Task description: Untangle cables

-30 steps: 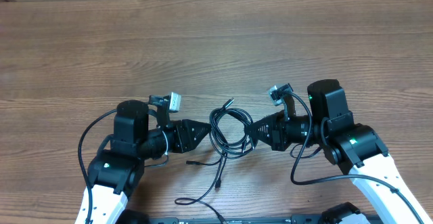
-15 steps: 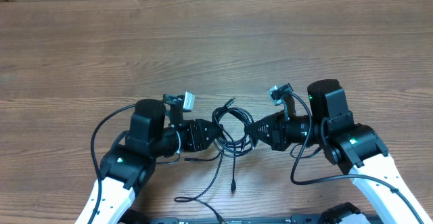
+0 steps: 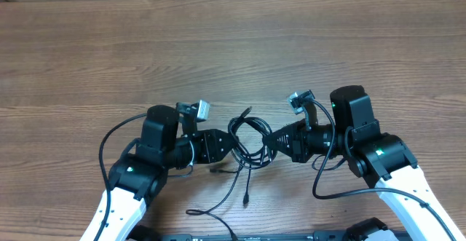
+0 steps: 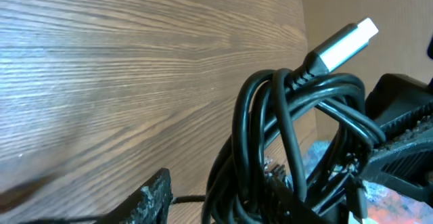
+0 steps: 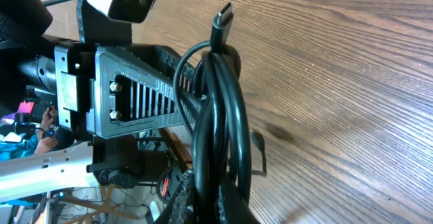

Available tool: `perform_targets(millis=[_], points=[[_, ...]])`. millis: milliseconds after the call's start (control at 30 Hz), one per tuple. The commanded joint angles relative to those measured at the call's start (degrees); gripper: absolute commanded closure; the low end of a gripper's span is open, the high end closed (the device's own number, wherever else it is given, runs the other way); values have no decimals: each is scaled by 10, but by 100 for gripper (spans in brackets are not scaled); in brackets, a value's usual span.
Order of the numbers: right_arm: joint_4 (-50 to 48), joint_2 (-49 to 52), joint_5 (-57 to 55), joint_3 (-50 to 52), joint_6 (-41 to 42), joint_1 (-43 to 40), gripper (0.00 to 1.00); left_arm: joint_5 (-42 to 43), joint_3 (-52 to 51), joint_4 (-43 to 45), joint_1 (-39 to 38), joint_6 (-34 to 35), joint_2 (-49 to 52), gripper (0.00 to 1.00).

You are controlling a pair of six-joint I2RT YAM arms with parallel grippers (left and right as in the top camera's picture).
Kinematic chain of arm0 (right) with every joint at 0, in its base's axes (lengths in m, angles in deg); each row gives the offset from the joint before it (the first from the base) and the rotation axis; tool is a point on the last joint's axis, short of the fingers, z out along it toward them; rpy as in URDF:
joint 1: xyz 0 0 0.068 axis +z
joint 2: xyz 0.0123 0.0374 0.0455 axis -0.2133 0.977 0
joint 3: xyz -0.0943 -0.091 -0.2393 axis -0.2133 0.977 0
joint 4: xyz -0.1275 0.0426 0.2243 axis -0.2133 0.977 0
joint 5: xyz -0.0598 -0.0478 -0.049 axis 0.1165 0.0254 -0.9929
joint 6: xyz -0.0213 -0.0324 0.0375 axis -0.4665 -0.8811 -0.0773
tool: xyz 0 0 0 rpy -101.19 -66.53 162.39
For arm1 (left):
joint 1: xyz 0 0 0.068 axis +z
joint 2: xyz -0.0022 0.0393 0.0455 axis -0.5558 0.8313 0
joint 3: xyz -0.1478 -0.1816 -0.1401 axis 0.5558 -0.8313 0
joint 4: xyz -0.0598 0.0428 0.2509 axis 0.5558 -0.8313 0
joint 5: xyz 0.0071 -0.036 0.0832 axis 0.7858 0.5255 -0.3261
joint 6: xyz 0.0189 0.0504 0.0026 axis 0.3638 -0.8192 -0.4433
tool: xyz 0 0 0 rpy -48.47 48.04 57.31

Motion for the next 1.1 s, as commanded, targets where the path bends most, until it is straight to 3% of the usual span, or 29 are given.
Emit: perform_targets(millis=[0,633,1067], points=[[-5,-6,5,-15,-1,2,96,-10,11,-25,27,-29,-23,58],[-8,-6,5,-15,-1,2,96,-17,11,-55,40,-28,-43,51],[-15,-6,5,-15,-1,2,96,-30,11,-17,2,21,25,56]])
